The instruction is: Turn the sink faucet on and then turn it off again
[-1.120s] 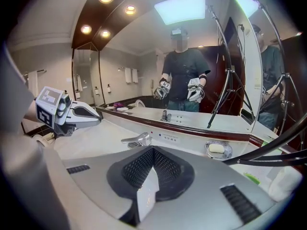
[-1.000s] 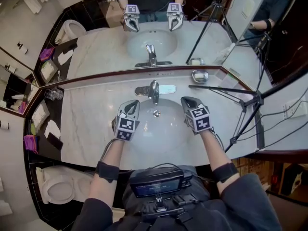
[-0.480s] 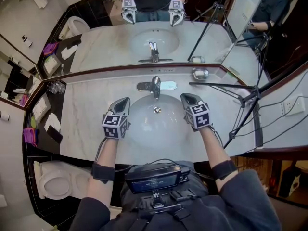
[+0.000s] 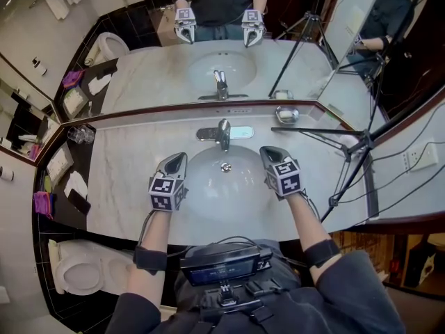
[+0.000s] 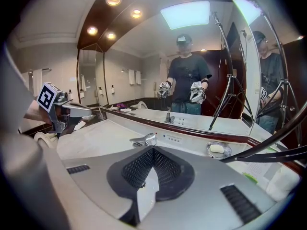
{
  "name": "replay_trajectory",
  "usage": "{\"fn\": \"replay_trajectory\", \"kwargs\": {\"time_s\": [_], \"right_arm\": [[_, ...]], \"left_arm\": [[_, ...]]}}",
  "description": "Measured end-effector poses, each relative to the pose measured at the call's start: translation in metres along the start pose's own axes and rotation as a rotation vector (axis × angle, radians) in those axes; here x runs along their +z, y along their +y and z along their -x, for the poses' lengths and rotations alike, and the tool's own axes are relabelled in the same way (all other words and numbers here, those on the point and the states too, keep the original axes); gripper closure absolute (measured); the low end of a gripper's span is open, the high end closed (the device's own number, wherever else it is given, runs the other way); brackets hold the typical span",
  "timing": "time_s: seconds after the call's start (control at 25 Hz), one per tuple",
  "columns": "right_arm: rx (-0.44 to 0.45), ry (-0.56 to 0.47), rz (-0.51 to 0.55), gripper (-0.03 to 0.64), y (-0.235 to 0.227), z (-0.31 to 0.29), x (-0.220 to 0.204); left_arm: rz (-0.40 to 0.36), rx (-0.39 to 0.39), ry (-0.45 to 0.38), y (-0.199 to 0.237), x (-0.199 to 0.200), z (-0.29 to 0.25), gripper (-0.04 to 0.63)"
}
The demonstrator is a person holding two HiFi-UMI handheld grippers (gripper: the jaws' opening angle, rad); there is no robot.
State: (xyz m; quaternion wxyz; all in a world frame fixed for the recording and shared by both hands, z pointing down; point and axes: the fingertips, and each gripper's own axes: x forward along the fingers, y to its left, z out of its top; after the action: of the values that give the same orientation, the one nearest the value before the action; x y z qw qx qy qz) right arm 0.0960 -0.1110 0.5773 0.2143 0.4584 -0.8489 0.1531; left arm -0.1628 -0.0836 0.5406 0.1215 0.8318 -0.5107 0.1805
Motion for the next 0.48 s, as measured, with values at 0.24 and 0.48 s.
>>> {"fn": "replay_trajectory", "kwargs": {"time_s": [0.24,0.48], "right_arm": [[-0.014,0.015,0.118,0.598,0.002,0.002,0.005],[0.017,0.052,0.565,0.547,0.027,-0.023,0.002]], "left_arm": [[-0.004,-0.003,-0.001,-0.002,0.003,-0.007,0.595],[0.0,0.007,-0.005,0.005,0.008,-0.013,0.595]]}}
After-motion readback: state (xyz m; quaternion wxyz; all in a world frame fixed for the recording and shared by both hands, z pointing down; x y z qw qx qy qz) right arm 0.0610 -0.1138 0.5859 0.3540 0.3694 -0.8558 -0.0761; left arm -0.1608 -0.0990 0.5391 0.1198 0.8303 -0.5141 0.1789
